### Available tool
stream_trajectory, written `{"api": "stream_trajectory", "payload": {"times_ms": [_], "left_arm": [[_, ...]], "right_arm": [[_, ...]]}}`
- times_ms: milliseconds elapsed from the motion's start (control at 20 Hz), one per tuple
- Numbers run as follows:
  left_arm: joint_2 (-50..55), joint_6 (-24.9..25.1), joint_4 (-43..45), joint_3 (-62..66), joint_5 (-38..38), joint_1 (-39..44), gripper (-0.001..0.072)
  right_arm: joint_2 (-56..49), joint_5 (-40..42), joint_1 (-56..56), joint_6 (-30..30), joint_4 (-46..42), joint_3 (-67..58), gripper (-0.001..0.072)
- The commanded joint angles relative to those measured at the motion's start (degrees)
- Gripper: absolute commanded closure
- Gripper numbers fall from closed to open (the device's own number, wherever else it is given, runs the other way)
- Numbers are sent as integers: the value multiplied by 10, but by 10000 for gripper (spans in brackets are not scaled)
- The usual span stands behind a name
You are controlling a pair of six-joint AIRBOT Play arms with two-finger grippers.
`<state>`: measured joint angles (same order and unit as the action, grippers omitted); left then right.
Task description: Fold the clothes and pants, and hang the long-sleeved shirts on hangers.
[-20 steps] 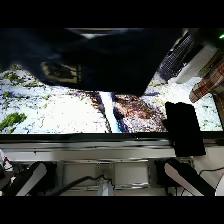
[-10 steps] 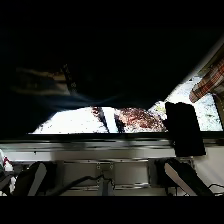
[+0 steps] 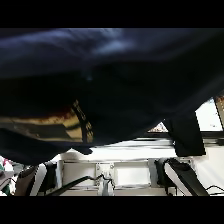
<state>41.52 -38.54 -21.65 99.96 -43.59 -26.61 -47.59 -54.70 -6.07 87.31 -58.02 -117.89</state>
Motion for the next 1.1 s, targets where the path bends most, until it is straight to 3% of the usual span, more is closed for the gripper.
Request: {"api": "stream_trajectory", "payload": {"times_ms": [0, 100, 200, 350, 550, 800, 1050], "left_arm": [[7, -1, 152, 8, 7, 0, 695], [30, -33, 268, 8, -1, 0, 695], [78, -34, 358, 8, -44, 13, 694], [196, -35, 503, 3, -103, 98, 694], [379, -35, 665, -2, -61, 220, 695], [544, -35, 679, -2, 73, 248, 696], [618, -50, 679, -2, 150, 247, 697]], "right_arm": [[-10, -4, 0, 26, -43, 4, 684], [-42, -17, 0, 37, -43, 16, 684], [-97, -49, 0, 37, -44, 32, 683], [-209, -89, 2, 37, -26, 48, 683], [-374, -68, 26, 16, -24, 48, 683], [-552, 32, 25, 3, -22, 46, 683], [-638, 116, 21, 1, -21, 42, 683]]}}
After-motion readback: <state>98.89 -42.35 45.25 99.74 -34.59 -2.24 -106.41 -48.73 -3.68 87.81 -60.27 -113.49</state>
